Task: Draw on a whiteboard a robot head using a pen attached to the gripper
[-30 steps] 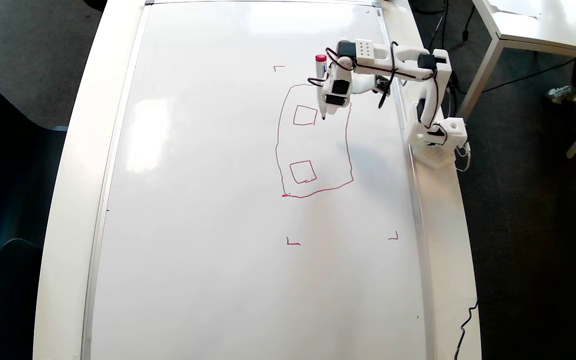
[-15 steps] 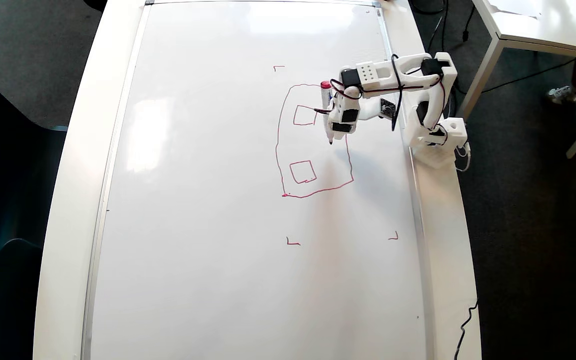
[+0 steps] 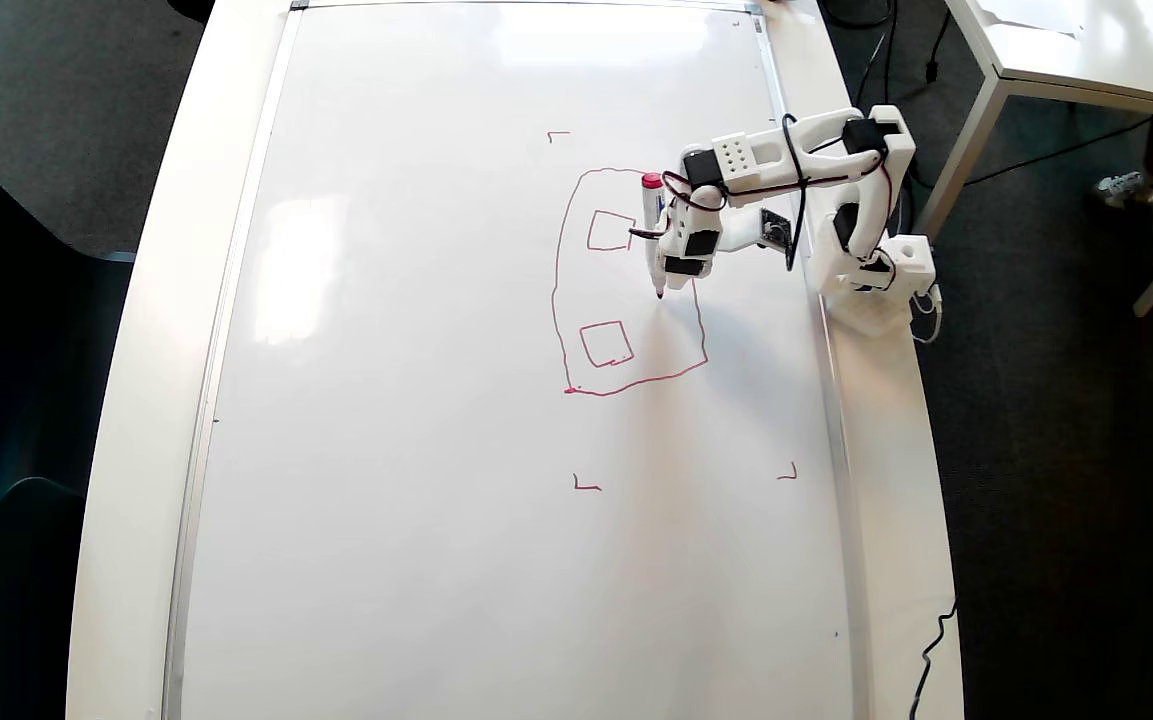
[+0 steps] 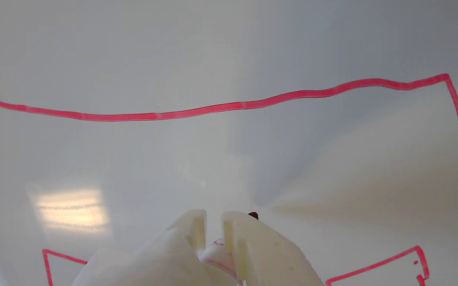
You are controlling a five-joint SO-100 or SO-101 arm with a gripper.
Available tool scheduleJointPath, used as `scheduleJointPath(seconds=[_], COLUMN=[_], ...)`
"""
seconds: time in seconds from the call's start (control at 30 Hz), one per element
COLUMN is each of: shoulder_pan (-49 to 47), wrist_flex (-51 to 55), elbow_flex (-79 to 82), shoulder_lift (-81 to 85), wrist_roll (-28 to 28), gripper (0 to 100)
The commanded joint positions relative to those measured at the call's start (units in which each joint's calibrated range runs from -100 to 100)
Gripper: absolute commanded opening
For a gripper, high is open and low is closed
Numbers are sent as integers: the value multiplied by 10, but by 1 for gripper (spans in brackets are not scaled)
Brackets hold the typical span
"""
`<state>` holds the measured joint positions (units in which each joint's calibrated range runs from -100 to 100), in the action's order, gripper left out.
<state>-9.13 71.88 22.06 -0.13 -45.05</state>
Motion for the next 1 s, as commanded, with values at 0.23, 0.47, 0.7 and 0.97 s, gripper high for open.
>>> scheduleJointPath(seconds=[0.23,0.47,0.7,0.97], shoulder_pan=[-8,-9,-9,5], wrist_flex=[-5,-67,-92,-122], elbow_flex=[6,35,24,16], shoulder_lift=[18,18,18,17], wrist_roll=[5,5,5,1], gripper=[1,1,1,1])
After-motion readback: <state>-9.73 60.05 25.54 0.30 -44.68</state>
